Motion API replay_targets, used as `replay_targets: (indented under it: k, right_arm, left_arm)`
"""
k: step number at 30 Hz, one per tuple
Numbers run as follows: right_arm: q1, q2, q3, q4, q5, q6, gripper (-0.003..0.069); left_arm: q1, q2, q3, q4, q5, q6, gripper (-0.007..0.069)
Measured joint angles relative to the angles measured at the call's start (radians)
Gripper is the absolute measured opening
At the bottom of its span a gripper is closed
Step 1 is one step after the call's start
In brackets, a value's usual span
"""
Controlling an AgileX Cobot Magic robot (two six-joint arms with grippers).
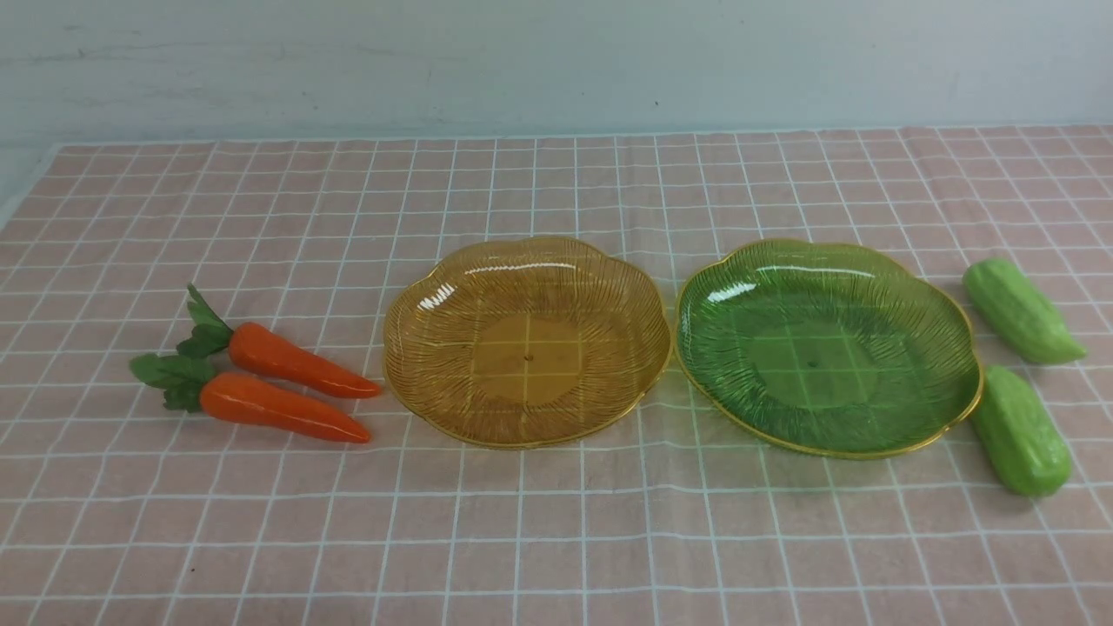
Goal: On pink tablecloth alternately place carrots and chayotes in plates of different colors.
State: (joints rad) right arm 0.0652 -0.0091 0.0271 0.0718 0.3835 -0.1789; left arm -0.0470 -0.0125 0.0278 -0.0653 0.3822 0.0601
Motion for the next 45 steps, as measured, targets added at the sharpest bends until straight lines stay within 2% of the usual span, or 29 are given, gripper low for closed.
replay_targets:
  k: [3, 6, 9, 12, 14, 16, 21, 23, 27, 31, 33, 35, 37, 39, 42, 45]
  right_arm:
    - [0.000, 0.000, 0.000, -0.017, -0.003, -0.009, -0.0017]
    - [0.000, 0.000, 0.000, 0.039, -0.011, 0.024, -0.0017]
    - [0.000, 0.000, 0.000, 0.276, -0.016, 0.158, -0.0017]
    - [0.000, 0.000, 0.000, 0.531, -0.022, 0.268, -0.0017]
    - [0.000, 0.000, 0.000, 0.639, -0.027, 0.287, -0.0017]
    - [0.000, 0.000, 0.000, 0.703, -0.037, 0.293, -0.0017]
    - [0.000, 0.000, 0.000, 0.743, -0.122, 0.292, -0.0017]
    - [0.000, 0.000, 0.000, 0.747, -0.169, 0.260, -0.0017]
    - [0.000, 0.000, -0.017, 0.749, -0.217, 0.149, -0.0017]
    - [0.000, 0.038, -0.127, 0.744, -0.207, 0.007, -0.0015]
    - [0.000, 0.113, -0.227, 0.724, -0.163, -0.063, -0.0013]
    - [0.000, 0.259, -0.333, 0.661, -0.048, -0.086, -0.0012]
    - [0.000, 0.405, -0.425, 0.569, 0.095, -0.048, -0.0013]
    - [0.000, 0.619, -0.514, 0.430, 0.234, 0.058, -0.0013]
    - [0.000, 0.837, -0.608, 0.244, 0.310, 0.179, -0.0011]
    - [-0.007, 1.038, -0.719, 0.063, 0.339, 0.243, -0.0011]
  left_arm:
    - [0.000, 0.000, 0.000, -0.014, 0.000, -0.011, -0.0003]
    - [0.000, 0.000, 0.000, -0.133, 0.000, -0.077, -0.0003]
    - [0.000, 0.000, 0.000, -0.347, 0.001, -0.198, -0.0003]
    - [0.000, 0.000, 0.000, -0.630, 0.001, -0.282, -0.0003]
    - [0.000, 0.000, 0.000, -0.760, -0.005, -0.282, -0.0003]
    - [0.000, 0.000, 0.000, -0.819, -0.027, -0.262, -0.0003]
    - [0.000, 0.000, -0.010, -0.991, -0.026, -0.226, -0.0003]
    - [0.000, 0.008, -0.075, -1.035, -0.021, -0.187, -0.0003]
    - [0.000, 0.082, -0.195, -1.029, 0.018, -0.104, -0.0003]
    - [0.000, 0.238, -0.323, -0.976, 0.138, -0.028, -0.0003]
    - [0.000, 0.325, -0.379, -0.932, 0.217, -0.006, -0.0003]
    - [0.000, 0.436, -0.430, -0.878, 0.301, 0.010, -0.0003]
    - [0.000, 0.586, -0.504, -0.774, 0.428, 0.020, -0.0003]
    - [0.000, 0.694, -0.557, -0.684, 0.499, 0.023, -0.0003]
    - [0.000, 0.803, -0.612, -0.583, 0.556, 0.023, -0.0003]
    - [0.000, 0.899, -0.648, -0.494, 0.578, 0.024, 0.0000]
